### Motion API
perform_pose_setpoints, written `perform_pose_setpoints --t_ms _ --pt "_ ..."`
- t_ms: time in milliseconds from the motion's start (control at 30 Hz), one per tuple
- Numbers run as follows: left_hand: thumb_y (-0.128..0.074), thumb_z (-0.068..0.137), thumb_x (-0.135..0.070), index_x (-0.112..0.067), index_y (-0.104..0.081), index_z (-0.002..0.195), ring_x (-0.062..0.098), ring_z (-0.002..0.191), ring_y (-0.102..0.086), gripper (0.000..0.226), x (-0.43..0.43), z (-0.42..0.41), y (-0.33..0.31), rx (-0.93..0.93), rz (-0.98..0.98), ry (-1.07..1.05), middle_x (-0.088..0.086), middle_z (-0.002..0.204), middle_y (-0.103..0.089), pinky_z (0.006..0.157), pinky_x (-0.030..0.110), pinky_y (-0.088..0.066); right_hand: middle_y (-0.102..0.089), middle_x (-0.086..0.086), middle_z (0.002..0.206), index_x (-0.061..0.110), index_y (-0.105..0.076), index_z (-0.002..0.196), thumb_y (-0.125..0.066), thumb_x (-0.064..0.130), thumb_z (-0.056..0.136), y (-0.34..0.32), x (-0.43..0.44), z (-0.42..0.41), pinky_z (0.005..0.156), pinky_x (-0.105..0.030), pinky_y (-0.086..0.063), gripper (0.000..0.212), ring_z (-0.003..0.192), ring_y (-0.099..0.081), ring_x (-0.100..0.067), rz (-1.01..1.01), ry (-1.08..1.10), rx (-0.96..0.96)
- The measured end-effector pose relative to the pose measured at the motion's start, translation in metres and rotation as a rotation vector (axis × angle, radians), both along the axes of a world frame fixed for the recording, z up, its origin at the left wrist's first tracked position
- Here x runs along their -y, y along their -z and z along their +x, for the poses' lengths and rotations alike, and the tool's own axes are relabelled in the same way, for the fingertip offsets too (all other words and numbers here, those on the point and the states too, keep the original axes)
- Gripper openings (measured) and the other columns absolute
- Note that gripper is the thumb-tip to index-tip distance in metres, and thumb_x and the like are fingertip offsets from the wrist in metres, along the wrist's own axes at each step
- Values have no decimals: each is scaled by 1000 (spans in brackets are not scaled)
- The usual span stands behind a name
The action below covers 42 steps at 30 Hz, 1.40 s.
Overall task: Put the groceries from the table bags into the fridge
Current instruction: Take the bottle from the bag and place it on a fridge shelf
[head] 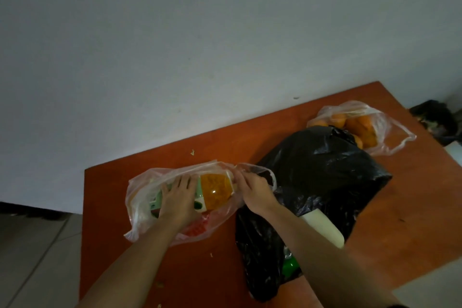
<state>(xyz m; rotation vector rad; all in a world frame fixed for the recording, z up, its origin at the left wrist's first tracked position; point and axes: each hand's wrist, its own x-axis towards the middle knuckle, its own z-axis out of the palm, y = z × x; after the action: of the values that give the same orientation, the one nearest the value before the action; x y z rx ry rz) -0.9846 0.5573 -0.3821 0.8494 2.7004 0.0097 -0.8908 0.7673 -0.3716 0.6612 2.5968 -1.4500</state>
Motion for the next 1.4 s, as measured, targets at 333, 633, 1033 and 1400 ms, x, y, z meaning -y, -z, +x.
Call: perform_pose_setpoints --t_ms 333,633,1033,1400 --pt "-75 51 -73 -32 -35 146 15 128 -52 111 15 19 -31 0 339 -173 -7 144 -52 104 42 -48 -30 -9 161 27 -27 158 -22 87 84 -32 21 -9 120 -46 -22 95 148 -28 -32 -400 57 273" --pt "-80 43 -78 -36 -41 142 11 114 -61 114 -1 44 -72 -21 661 -425 -13 129 -63 90 36 -55 -55 20 109 29 -55 119 -45 57 97 -112 29 -21 82 -13 -43 37 101 -53 1 -439 -46 -149" --pt "-82 37 -82 -44 -40 136 4 114 -58 114 -63 63 -149 38 758 -266 -21 127 -59 91 36 -56 -72 12 87 36 -69 90 -57 70 77 -181 -1 2 84 -36 -54 39 89 -66 -7 -245 230 -589" --pt "-12 96 -69 -30 -34 151 25 148 -29 70 -30 69 -177 439 750 -326 2 158 -34 119 42 -23 -72 3 79 22 -74 81 -67 53 84 -230 -4 35 78 -39 -56 32 79 -68 -9 -222 405 -718"
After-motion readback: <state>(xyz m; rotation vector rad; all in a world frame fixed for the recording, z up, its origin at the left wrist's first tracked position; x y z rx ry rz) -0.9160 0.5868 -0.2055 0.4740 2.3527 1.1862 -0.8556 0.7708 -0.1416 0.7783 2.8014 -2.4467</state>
